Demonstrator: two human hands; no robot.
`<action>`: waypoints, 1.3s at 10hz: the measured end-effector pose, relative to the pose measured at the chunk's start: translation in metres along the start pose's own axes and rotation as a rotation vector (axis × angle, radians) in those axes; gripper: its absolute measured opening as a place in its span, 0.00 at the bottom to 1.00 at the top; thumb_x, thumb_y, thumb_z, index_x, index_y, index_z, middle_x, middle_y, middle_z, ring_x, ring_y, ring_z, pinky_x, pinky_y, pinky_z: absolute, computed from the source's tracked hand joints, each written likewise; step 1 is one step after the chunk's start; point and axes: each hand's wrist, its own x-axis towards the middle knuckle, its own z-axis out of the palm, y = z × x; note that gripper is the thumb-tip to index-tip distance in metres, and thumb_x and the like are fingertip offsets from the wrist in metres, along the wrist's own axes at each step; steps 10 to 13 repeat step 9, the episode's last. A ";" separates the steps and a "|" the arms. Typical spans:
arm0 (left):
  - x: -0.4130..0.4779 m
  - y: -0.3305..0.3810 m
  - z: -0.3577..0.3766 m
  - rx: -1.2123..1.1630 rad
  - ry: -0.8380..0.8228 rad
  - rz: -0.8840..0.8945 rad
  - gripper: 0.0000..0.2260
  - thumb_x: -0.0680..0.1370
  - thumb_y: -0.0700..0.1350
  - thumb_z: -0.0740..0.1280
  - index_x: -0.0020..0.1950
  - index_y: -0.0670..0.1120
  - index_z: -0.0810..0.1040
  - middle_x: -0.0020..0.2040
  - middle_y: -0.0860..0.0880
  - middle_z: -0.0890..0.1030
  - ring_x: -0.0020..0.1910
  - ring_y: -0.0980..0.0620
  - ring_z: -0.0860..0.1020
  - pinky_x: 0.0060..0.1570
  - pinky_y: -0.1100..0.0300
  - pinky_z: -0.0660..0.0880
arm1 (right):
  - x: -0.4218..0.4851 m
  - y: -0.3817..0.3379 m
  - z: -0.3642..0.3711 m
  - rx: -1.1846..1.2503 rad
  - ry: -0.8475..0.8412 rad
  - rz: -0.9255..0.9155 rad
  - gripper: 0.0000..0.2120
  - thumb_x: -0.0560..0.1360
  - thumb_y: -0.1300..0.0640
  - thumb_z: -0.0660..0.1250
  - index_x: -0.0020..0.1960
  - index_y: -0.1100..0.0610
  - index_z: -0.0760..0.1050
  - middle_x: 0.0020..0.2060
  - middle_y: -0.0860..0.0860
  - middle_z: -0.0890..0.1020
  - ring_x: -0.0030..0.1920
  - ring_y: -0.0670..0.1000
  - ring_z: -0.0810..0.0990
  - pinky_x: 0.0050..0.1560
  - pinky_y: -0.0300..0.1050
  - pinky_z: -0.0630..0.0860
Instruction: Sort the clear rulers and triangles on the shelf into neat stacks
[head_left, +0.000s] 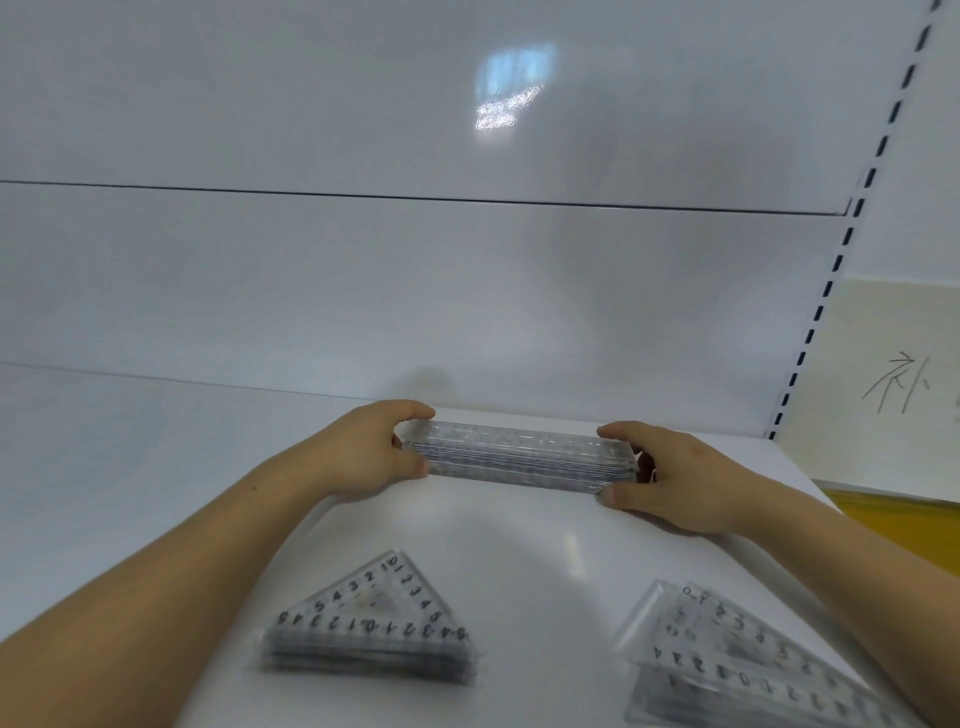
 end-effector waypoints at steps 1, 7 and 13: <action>0.001 0.000 0.000 -0.050 0.011 0.015 0.18 0.76 0.51 0.68 0.65 0.55 0.73 0.42 0.54 0.76 0.40 0.58 0.76 0.39 0.69 0.69 | 0.001 0.001 0.001 -0.004 0.025 -0.013 0.21 0.77 0.46 0.63 0.69 0.46 0.66 0.53 0.42 0.73 0.46 0.40 0.73 0.47 0.34 0.65; -0.001 0.004 -0.002 -0.165 -0.061 -0.007 0.16 0.78 0.53 0.65 0.65 0.56 0.71 0.52 0.53 0.76 0.45 0.54 0.77 0.45 0.67 0.72 | 0.005 0.005 0.005 0.142 0.043 0.054 0.24 0.77 0.41 0.60 0.70 0.45 0.65 0.53 0.42 0.74 0.47 0.40 0.74 0.50 0.37 0.67; -0.013 0.007 -0.026 0.136 -0.107 -0.047 0.30 0.74 0.62 0.64 0.74 0.56 0.60 0.71 0.54 0.67 0.61 0.54 0.73 0.61 0.58 0.69 | 0.007 0.008 -0.012 0.058 0.054 0.077 0.28 0.76 0.39 0.60 0.73 0.47 0.61 0.61 0.45 0.72 0.55 0.47 0.73 0.56 0.41 0.67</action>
